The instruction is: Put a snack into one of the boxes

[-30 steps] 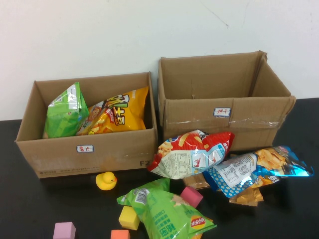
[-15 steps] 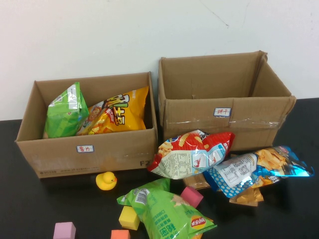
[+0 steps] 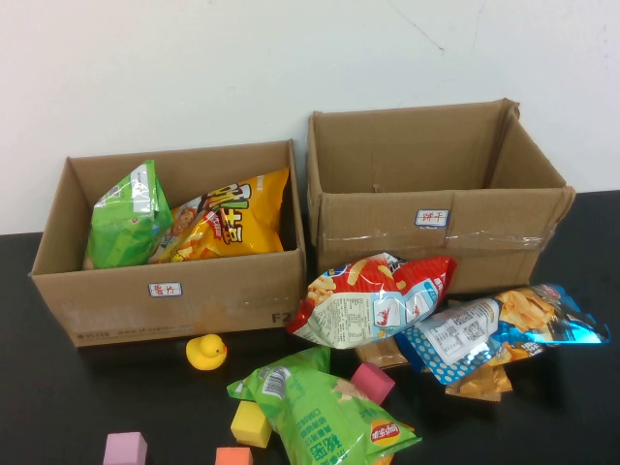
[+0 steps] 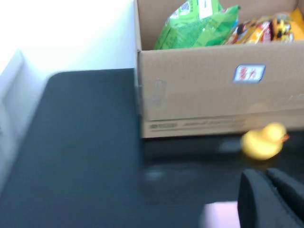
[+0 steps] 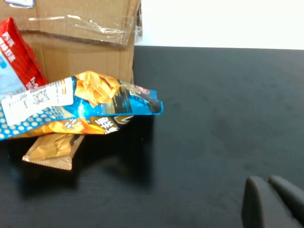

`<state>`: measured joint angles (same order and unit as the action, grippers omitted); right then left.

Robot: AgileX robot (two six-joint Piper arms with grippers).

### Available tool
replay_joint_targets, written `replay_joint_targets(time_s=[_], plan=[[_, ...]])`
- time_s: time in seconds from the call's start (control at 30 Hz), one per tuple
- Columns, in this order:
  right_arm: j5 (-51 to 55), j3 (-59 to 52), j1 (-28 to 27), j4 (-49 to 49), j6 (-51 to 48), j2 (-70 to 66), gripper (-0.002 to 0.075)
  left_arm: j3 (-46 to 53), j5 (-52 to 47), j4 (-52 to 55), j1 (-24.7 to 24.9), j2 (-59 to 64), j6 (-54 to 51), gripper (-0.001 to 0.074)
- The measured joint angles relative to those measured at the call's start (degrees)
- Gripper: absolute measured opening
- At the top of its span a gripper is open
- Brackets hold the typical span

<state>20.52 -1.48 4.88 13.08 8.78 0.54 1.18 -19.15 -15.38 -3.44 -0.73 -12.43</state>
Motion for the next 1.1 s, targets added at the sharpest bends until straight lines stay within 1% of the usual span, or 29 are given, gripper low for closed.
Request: replay_joint_targets(time_s=[0.03,0.07,0.13,0.2,0.23,0.3,0.4,0.47,0.5,0.6,0.67,0.7,0.8,0.9,0.97,1.03,1.1], plan=[[0.0,0.0,0.0,0.0,0.04,0.0,-0.0001,0.0,0.11,-2.08,0.0,0.0,1.44,-0.0003],[0.0,0.0,0.0,0.0,0.04,0.0,-0.0001,0.11,0.42,-6.71,0.0,0.0,4.07,-0.0003],[0.0,0.0,0.0,0.0,0.13,0.0,-0.0001,0.35,1.07,-20.5,0.0,0.0,9.96,-0.0003],[0.0,0.0,0.0,0.0,0.13,0.0,-0.0001,0.35,2.15,-36.67,0.0,0.0,13.92,-0.0003],[0.0,0.0,0.0,0.0,0.17,0.0,-0.0001,0.35,2.85,-43.07,0.0,0.0,14.67,-0.0003],[0.0,0.0,0.0,-0.09,0.26,0.0,-0.0001,0.35,5.16,-51.74,0.0,0.0,15.09,-0.0003],[0.0,0.0,0.0,-0.09,0.26,0.0,-0.0001,0.35,9.63,-58.95,0.0,0.0,15.23,-0.0003],[0.0,0.0,0.0,-0.19,0.26,0.0,-0.0001,0.35,11.45,-62.11,0.0,0.0,12.92,-0.0003],[0.0,0.0,0.0,-0.22,0.26,0.0,-0.0001,0.35,11.55,-62.82,0.0,0.0,10.28,-0.0003],[0.0,0.0,0.0,-0.26,0.26,0.0,-0.0001,-2.22,7.51,-63.37,0.0,0.13,-4.12,-0.0003],[0.0,0.0,0.0,-0.36,0.26,0.0,-0.0001,-6.93,3.71,-62.56,0.0,2.78,-13.1,-0.0003],[0.0,0.0,0.0,-0.4,0.26,0.0,-0.0001,-9.71,2.14,-61.36,0.0,4.13,-15.83,-0.0003],[0.0,0.0,0.0,-0.49,0.26,0.0,-0.0001,-19.15,-6.41,-51.09,0.0,13.77,-21.6,-0.0003],[0.0,0.0,0.0,-0.49,0.4,0.0,-0.0001,-28.69,-18.87,-37.36,0.0,25.92,-23.73,-0.0003],[0.0,0.0,0.0,-0.49,0.4,0.0,-0.0001,-34.38,-27.87,-30.97,0.0,33.33,-25.73,-0.0003],[0.0,0.0,0.0,-0.49,0.4,0.0,-0.0001,-39.41,-34.01,-26.53,1.34,41.02,-29.13,-0.0003],[0.0,0.0,0.0,-0.73,0.4,0.0,-0.0001,-43.79,-37.78,-23.77,4.14,47.13,-31.85,-0.0003]])
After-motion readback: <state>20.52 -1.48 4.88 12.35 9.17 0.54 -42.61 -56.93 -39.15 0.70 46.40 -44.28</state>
